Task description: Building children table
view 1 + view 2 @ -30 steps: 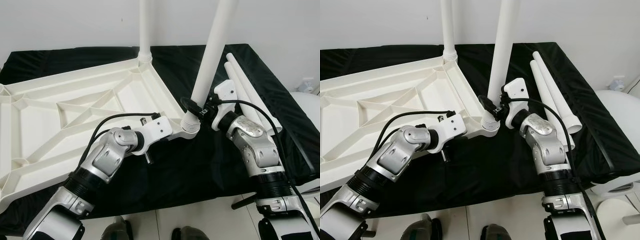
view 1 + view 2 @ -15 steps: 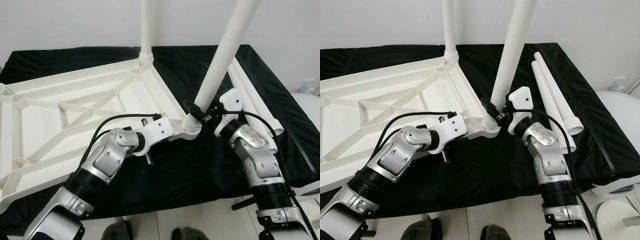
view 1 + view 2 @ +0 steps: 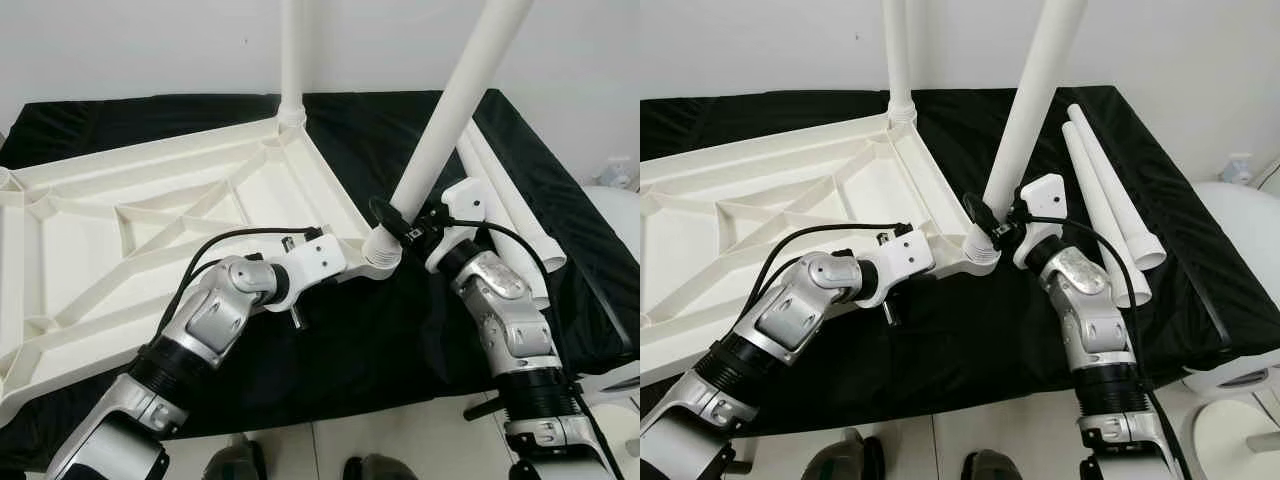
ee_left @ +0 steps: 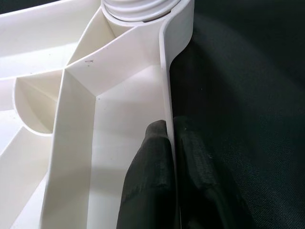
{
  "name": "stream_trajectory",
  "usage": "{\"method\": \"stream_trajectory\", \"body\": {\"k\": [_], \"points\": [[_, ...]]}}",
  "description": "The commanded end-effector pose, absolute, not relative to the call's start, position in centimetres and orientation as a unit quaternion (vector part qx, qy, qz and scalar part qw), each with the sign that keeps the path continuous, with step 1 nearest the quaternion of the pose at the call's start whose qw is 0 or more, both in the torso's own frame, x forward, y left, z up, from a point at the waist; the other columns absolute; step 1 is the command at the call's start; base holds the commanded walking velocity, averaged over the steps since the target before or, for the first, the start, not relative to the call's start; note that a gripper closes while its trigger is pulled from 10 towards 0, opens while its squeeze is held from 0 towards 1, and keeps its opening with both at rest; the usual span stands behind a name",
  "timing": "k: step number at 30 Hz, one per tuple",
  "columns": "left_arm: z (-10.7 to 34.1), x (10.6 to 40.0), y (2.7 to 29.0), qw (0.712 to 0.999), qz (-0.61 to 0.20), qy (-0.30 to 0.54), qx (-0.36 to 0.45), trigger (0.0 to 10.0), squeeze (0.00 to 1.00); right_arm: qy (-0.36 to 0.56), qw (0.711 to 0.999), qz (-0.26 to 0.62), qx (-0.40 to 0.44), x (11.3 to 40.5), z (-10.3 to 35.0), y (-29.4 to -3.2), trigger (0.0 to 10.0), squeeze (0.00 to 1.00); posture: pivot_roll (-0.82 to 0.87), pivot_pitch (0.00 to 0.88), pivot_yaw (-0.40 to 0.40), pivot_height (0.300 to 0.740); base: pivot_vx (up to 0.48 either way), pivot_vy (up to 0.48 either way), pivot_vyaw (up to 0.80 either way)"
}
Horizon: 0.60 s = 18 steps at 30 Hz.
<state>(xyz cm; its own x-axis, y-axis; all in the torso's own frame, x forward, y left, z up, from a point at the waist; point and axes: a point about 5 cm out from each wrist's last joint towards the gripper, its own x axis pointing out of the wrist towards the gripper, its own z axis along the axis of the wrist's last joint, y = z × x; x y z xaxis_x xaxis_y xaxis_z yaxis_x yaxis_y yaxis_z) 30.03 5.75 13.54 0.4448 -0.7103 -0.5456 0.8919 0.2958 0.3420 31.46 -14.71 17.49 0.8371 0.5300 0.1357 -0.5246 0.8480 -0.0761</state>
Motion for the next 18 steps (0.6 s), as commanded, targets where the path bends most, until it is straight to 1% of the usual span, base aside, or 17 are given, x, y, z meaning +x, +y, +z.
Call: {"method": "stream_trajectory", "body": {"k": [1,3,7,13,18], "points": [[11.9,29.8,6.3,0.785,-0.493,0.183,0.327,10.0,0.00,-0.013,0.967,0.254,-0.015,31.3,14.9,-14.8,10.0,0.00,-0.04,0.096,0.012,0.740,0.000,0.000,0.00],[11.9,29.8,6.4,0.786,-0.492,0.183,0.327,10.0,0.00,-0.019,0.967,0.256,-0.013,31.2,15.1,-14.2,10.0,0.00,-0.04,0.096,0.012,0.740,0.000,0.000,0.00],[11.9,29.8,6.4,0.786,-0.491,0.183,0.327,10.0,0.00,-0.024,0.967,0.254,-0.014,31.1,15.3,-13.8,10.0,0.00,-0.04,0.095,0.011,0.740,0.000,0.000,0.00],[12.0,29.8,6.4,0.787,-0.491,0.182,0.326,10.0,0.00,-0.027,0.972,0.234,-0.008,31.0,15.4,-12.8,10.0,0.00,-0.04,0.097,0.008,0.740,0.000,0.000,0.00],[12.1,29.7,6.3,0.787,-0.491,0.182,0.326,10.0,0.00,-0.026,0.975,0.220,-0.007,31.0,15.4,-12.6,10.0,0.00,-0.04,0.099,0.008,0.740,0.000,0.000,0.00]]}}
